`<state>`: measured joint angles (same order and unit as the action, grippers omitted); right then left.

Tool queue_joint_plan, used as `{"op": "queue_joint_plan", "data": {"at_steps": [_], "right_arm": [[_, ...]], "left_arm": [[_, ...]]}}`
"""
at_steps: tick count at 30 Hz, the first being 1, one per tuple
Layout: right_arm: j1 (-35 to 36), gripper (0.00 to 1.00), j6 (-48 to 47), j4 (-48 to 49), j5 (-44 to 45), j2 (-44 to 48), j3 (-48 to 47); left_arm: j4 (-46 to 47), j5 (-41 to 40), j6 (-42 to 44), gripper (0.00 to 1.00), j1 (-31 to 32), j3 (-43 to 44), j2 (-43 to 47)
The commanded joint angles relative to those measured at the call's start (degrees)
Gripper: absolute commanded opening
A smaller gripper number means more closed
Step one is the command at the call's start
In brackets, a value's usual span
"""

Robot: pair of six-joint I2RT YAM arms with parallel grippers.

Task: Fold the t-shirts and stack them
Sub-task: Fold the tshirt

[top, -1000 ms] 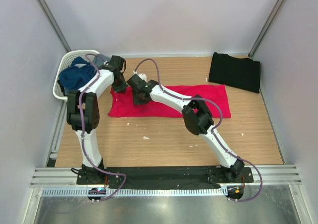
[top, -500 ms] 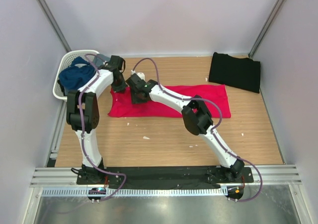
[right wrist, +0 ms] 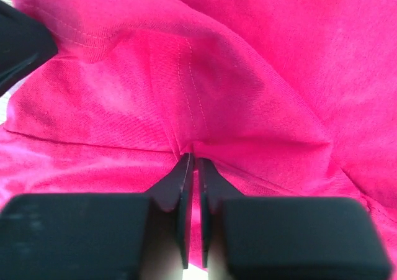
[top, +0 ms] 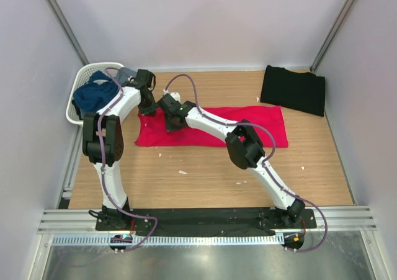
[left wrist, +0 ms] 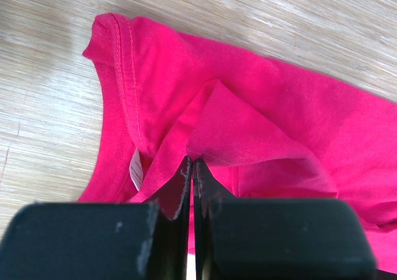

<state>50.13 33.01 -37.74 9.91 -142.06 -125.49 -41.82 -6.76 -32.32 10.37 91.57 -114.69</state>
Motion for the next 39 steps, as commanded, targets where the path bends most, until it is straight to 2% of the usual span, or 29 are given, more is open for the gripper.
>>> {"op": "queue_joint_plan", "data": {"at_steps": [1,3,4,19,28,39], "right_arm": [[0.3,0.10,-0.3,1.3,1.5,-0.1,-1.5],[0.3,0.02,-0.6,1.3,2.9,1.1,-0.8],[0.2,0.01,-0.7,1.3,3.4,1.8,-0.5],[-6.2,0.01,1.2,1.3,0.4,12.8,4.9],[-10.8,0.01,-0.9,1.3,-3.1,12.8,4.6],[-12.0,0.01,-0.8,0.8,-7.0,14.0,6.9]], "left_arm": [[1.3,0.8,1.0,0.00,-0.4,0.0,0.8],[1.0,0.8,1.1,0.00,-0.4,0.0,1.0],[1.0,0.8,1.1,0.00,-0.5,0.1,1.0],[-3.6,3.7,2.5,0.00,-1.0,4.8,-0.2],[-4.7,6.1,1.2,0.00,-1.0,5.5,-0.4],[-6.5,6.5,0.9,0.00,-1.0,3.4,1.0]]}}
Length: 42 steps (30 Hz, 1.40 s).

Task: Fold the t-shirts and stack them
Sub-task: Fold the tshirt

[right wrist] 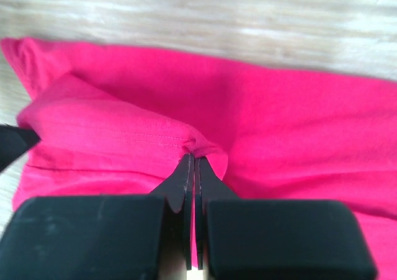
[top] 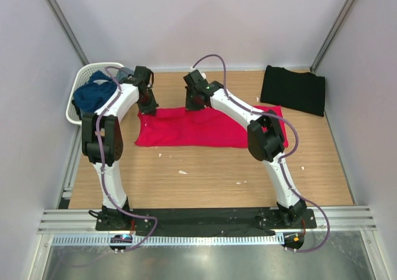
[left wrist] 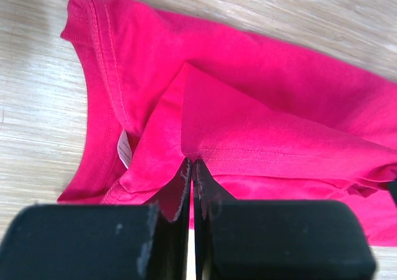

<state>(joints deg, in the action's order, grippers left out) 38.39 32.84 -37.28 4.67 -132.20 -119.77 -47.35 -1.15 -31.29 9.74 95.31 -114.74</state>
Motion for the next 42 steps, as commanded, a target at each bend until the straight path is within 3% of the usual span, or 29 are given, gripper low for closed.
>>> {"op": "queue_joint_plan", "data": {"at_steps": [1,9,33,36,38,41,42], "right_arm": [[-0.2,0.01,-0.5,0.3,-2.0,4.2,1.6],[-0.2,0.01,-1.0,-0.5,-2.6,5.4,6.5],[-0.3,0.01,-0.6,-7.5,-8.2,5.8,5.3],[-0.3,0.11,-0.8,-8.2,-7.7,5.3,4.9],[-0.3,0.23,-1.0,-9.2,-7.6,4.9,3.7],[-0.4,0.37,-2.3,-10.9,-7.1,4.8,0.7],[-0.4,0.41,-2.7,-11.6,-7.2,4.4,-0.4]], "left_arm": [[-0.9,0.8,-0.3,0.00,-0.3,-0.7,1.0],[2.1,2.2,-1.1,0.00,-0.3,-7.3,1.6],[0.9,1.6,0.7,0.00,-0.3,-7.9,3.3],[0.6,1.5,1.0,0.00,-0.3,-8.1,2.9],[-0.2,1.5,1.5,0.04,-0.3,-7.9,3.1],[-1.6,-0.1,2.7,0.26,-0.3,-6.8,4.3],[-2.0,-0.3,3.1,0.40,-0.3,-6.4,4.7]]}}
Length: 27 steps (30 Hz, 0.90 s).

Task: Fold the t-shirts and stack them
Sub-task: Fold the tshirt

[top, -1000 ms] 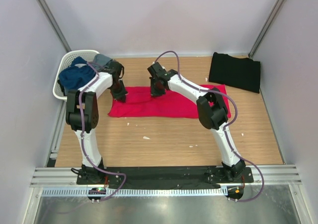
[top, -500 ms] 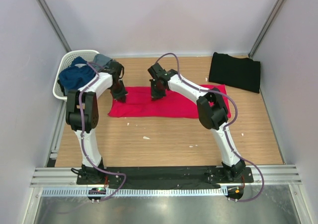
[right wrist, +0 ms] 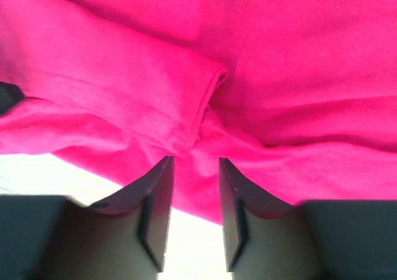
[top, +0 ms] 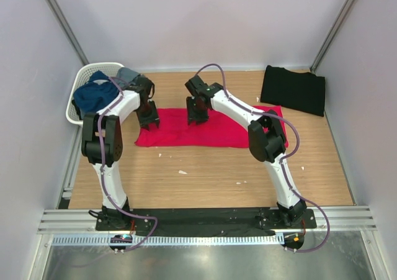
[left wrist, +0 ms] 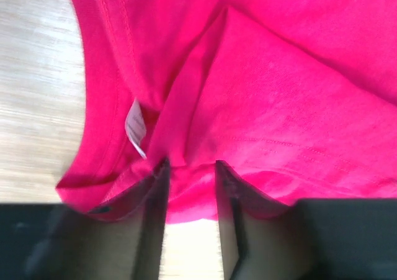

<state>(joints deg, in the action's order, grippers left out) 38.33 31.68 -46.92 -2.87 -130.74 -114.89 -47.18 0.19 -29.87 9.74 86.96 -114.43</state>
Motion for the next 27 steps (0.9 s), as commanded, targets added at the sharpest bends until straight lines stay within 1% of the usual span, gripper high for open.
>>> {"op": "queue_joint_plan", "data": {"at_steps": [1,3,4,5,6,7,8,9,10,11,12,13,14,15,16,17,18,20,21,22,24,25,27], "right_arm": [[-0.5,0.45,-2.3,-3.6,0.3,2.8,-6.5],[-1.1,0.48,-3.0,-5.3,0.2,2.7,-10.1],[-1.4,0.53,-3.3,-6.0,0.2,2.9,-10.7],[-2.7,0.56,-3.5,-6.2,0.0,3.6,-11.1],[-3.4,0.58,-3.5,-6.2,-0.3,4.9,-10.9],[-4.4,0.62,-3.6,-6.1,-0.3,5.5,-10.7],[-6.2,0.64,-4.2,-6.2,0.3,6.3,-9.6],[-7.3,0.68,-4.5,-6.1,1.1,7.2,-8.7],[-8.3,0.74,-4.9,-6.1,1.9,8.8,-7.6],[-9.1,0.77,-5.4,-6.0,4.7,9.9,-5.0],[-11.1,0.80,-6.4,-6.0,5.7,10.6,-3.6],[-12.0,0.84,-7.0,-5.8,6.9,11.4,-2.3],[-13.1,0.87,-7.6,-5.8,7.8,12.9,0.3],[-14.9,0.89,-8.9,-5.5,9.0,13.5,1.7],[-15.9,0.96,-10.0,-4.2,9.1,14.2,3.2],[-16.8,0.98,-11.1,-3.5,9.1,15.2,5.9],[-18.3,0.98,-14.1,-2.6,8.4,15.7,7.3],[-19.2,0.98,-18.5,1.6,8.3,17.3,11.9],[-19.6,0.98,-20.8,3.0,8.3,18.1,13.4],[-20.2,0.99,-26.7,6.1,7.4,18.8,14.9],[-20.9,0.99,-33.0,8.2,3.9,20.3,18.5],[-21.8,1.00,-36.9,9.9,3.7,20.3,19.3],[-23.1,1.00,-40.5,11.1,-0.9,19.9,20.8]], "left_arm": [[-3.3,-1.7,1.9,0.45,-0.3,2.6,4.8],[-4.4,-0.8,1.7,0.56,-0.3,5.1,6.2],[-5.0,-0.5,0.7,0.58,-0.3,5.9,6.8],[-5.4,-0.5,-0.3,0.62,-0.3,7.6,7.3],[-5.5,1.5,-1.3,0.69,-0.2,8.0,8.4],[-5.4,1.8,-2.7,0.71,-0.2,8.7,9.0],[-5.1,1.9,-6.3,0.80,0.0,8.8,9.7],[-4.6,1.9,-8.6,0.82,0.5,8.1,10.5],[-2.7,2.0,-10.8,0.83,0.8,7.3,12.5],[-1.4,2.1,-15.6,0.88,1.9,6.4,13.4],[1.4,2.0,-17.9,0.91,2.5,4.0,14.3],[2.4,1.4,-19.9,0.92,3.3,3.2,15.5],[3.3,0.5,-23.8,0.93,5.3,2.3,15.8],[3.8,0.2,-25.5,0.94,6.2,1.7,15.7],[3.8,-2.4,-27.3,0.94,7.1,1.6,15.1],[3.8,-2.6,-29.0,0.95,8.4,1.5,14.5],[3.8,-2.8,-32.8,0.95,9.0,1.5,14.0],[3.8,-4.5,-36.2,0.96,10.6,1.6,12.1],[3.6,-5.5,-39.6,0.96,11.0,1.9,11.5],[3.2,-6.4,-41.2,0.96,11.4,2.1,10.9],[2.5,-9.8,-46.3,0.96,12.6,2.3,9.1],[2.2,-10.9,-48.2,0.96,12.9,2.4,8.6],[0.9,-13.5,-50.7,0.96,13.6,2.9,6.6]]}}
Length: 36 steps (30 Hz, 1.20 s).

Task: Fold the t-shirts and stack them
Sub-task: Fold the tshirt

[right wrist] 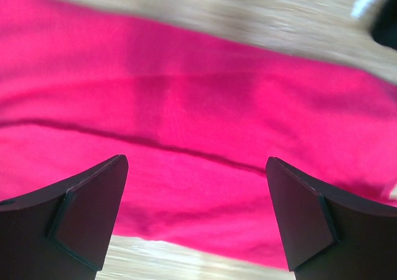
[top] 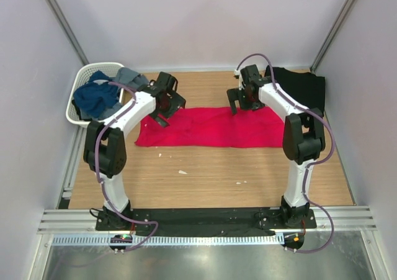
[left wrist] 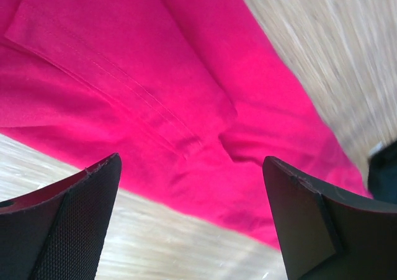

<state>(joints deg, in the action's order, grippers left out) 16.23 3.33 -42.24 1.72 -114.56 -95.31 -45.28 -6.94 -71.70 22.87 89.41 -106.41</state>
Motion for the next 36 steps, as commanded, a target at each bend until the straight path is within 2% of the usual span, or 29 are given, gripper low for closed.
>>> {"op": "queue_joint_plan", "data": {"at_steps": [1,3,6,7,10,16,20,24,27,29,31,33,36], "right_arm": [[-2.2,1.00,-15.1,6.8,-9.0,3.5,1.0],[-2.9,1.00,-19.0,7.3,-12.2,4.4,1.2],[-3.0,1.00,-28.6,12.8,-15.4,7.8,7.3],[-3.0,1.00,-31.1,17.4,-16.2,10.4,12.1],[-3.0,1.00,-40.4,20.5,-20.1,12.4,17.4],[-2.9,1.00,-47.7,17.5,-20.9,10.2,18.9],[-2.9,1.00,-49.2,17.5,-19.6,6.9,18.9],[-2.8,1.00,-48.7,17.3,-18.4,3.7,18.5],[-2.1,1.00,-48.7,17.0,-18.2,3.5,20.2],[-0.9,1.00,-49.3,17.1,-16.4,3.7,22.5],[-0.1,1.00,-48.3,18.2,-15.2,3.9,24.5],[1.2,1.00,-46.3,19.3,-12.6,4.1,25.6],[4.2,1.00,-44.4,20.6,-7.9,5.4,29.1]], "left_arm": [[-1.7,-6.9,-11.2,0.96,0.6,1.0,-2.1],[-3.6,-8.3,-12.5,0.96,0.7,2.6,-4.2],[-3.7,-10.3,-13.9,0.96,0.8,3.1,-5.6],[-3.7,-10.5,-14.5,0.96,0.8,3.2,-5.9],[-4.3,-10.0,-15.2,0.96,0.8,3.6,-7.8],[-4.0,-10.7,-15.0,0.96,0.7,3.5,-10.0],[-2.4,-11.6,-13.6,0.96,0.6,2.9,-11.8],[-4.9,-10.6,-13.0,0.96,-0.4,3.0,-14.2],[-5.3,-11.5,-10.7,0.96,-0.8,2.9,-15.1],[-1.7,-11.5,-4.2,0.96,-1.2,3.2,-15.7],[-1.0,-10.7,5.0,0.95,-1.9,6.6,-18.3],[-3.4,-10.7,9.6,0.95,-2.0,11.8,-20.8],[-5.0,-10.3,14.8,0.96,-2.7,15.0,-24.3]]}}
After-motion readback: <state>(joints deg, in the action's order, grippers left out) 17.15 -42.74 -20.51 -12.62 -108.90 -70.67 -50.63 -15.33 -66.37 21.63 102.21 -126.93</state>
